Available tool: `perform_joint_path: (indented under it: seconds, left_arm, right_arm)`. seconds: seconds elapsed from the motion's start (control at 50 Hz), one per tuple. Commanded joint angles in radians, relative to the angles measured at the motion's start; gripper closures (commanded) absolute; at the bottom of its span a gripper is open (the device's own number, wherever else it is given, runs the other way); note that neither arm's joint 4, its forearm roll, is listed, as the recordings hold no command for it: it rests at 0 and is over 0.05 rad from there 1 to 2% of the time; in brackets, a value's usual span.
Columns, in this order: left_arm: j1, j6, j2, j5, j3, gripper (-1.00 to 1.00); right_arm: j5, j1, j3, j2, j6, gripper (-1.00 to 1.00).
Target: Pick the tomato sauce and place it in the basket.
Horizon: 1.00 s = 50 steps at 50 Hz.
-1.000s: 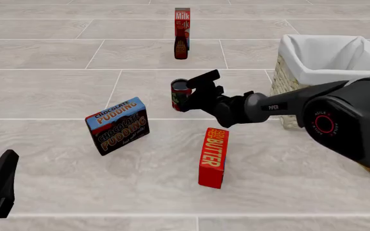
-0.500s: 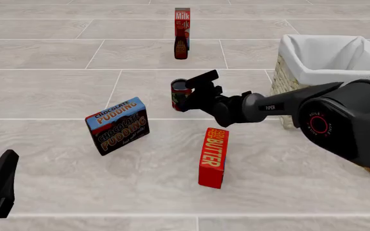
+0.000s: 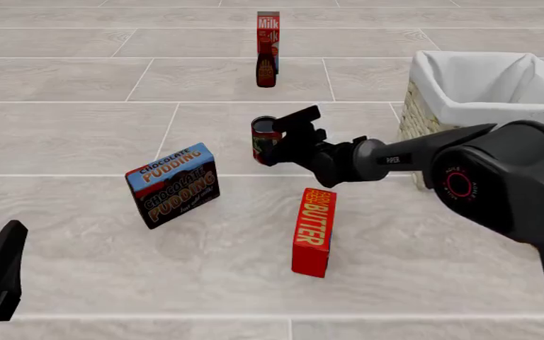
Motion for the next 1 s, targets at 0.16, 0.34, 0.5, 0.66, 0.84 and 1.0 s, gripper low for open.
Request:
perform_joint_path:
  seconds: [0.16,0.34,0.5,0.66,0.84,1.0]
  left_arm:
    - [0.000,0.000,0.000,0.000,0.000,-1.00]
    - [0.000,0.000,0.000,0.000,0.000,-1.00]
    - [0.000,0.000,0.000,0.000,0.000,-1.00]
    - [0.000,0.000,0.000,0.000,0.000,-1.00]
    - [0.000,0.000,0.000,0.000,0.000,-1.00]
    - [0.000,0.000,0.000,0.000,0.000,-1.00]
  right_arm:
    - [0.009,-0.003,-0.027,0.028,0.002,-1.00]
    - [0.009,0.003,-0.030,0.032,0.003,-1.00]
    - [0.012,0.005,-0.036,0.039,0.002,-1.00]
    - [0.015,0.006,-0.045,0.045,-0.002,-1.00]
    - [0.020,0.003,-0.056,0.054,-0.005,-1.00]
    - [0.027,0.005,-0.068,0.059,-0.007,-1.00]
